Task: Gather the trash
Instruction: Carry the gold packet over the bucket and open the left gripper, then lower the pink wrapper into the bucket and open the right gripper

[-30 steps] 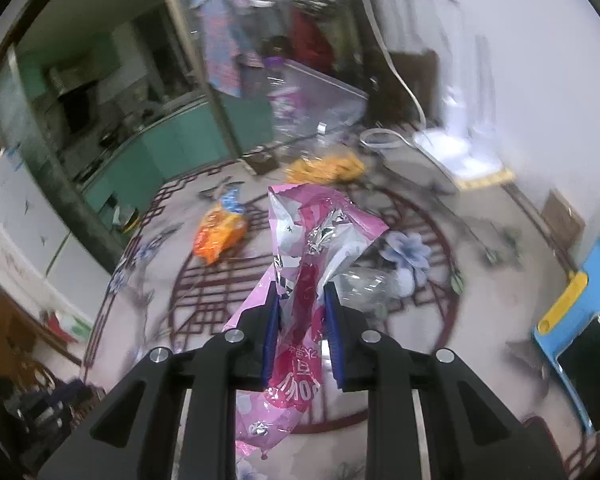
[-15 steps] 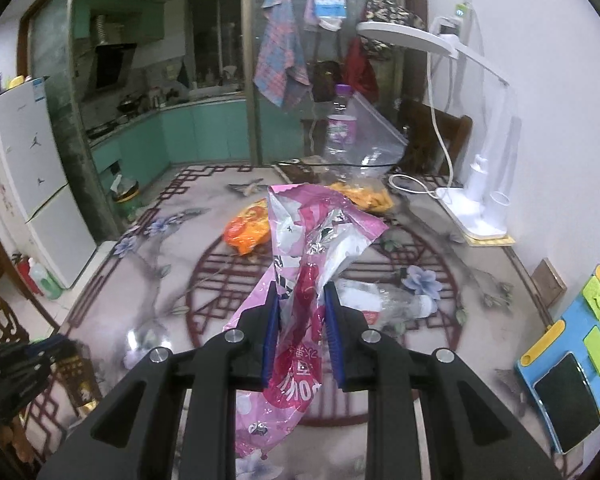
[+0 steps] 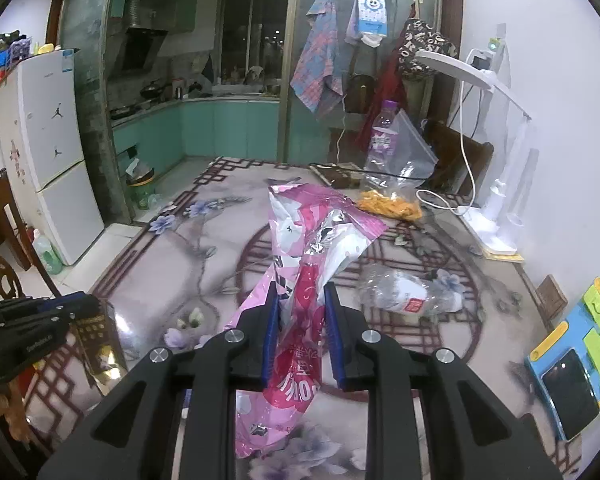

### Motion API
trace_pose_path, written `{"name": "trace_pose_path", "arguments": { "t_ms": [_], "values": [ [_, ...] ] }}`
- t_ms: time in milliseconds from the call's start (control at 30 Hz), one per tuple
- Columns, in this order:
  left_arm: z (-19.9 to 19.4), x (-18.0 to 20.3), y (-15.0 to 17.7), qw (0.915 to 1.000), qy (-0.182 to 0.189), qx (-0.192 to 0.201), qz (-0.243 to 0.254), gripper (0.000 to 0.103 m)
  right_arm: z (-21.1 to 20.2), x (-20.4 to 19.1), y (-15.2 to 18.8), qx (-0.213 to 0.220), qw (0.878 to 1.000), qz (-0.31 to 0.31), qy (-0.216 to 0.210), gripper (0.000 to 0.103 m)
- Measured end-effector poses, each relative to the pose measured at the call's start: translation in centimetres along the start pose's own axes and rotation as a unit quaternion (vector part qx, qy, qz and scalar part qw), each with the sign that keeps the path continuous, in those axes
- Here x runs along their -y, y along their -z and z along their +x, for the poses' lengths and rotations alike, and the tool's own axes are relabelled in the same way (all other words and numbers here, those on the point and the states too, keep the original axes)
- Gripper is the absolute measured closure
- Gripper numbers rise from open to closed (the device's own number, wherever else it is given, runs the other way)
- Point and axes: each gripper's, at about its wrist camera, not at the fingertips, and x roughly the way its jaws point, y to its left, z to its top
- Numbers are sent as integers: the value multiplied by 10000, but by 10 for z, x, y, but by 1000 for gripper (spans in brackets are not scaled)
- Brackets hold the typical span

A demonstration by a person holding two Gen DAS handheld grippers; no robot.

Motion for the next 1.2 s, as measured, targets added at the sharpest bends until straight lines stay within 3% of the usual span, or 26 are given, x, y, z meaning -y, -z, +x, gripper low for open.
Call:
{"name": "trace_pose_path", "arguments": {
  "t_ms": [233,467,733,867,1033,1200],
  "values": [
    [-14,-30,-3,9993,25,147,-351,88,1,-44,-4,-102,9991,-67,-409,82],
    [-39,-86,1,9944,-780,433,-563,88,2,-113,-8,-204,9933,-469,-1038,82],
    [-78,-174,21,9746,-1812,636,-1151,88,11,-199,-9,-401,9742,-731,-2099,82],
    [-97,-219,33,9563,-2390,679,-1543,88,19,-244,-8,-600,9582,-725,-2700,82],
    [-105,-258,48,9420,-2642,501,-2008,88,32,-290,-3,-875,9418,-696,-3171,80],
    [-106,-273,54,9371,-2636,449,-2243,88,42,-322,6,-1031,9335,-802,-3339,80]
  ]
}}
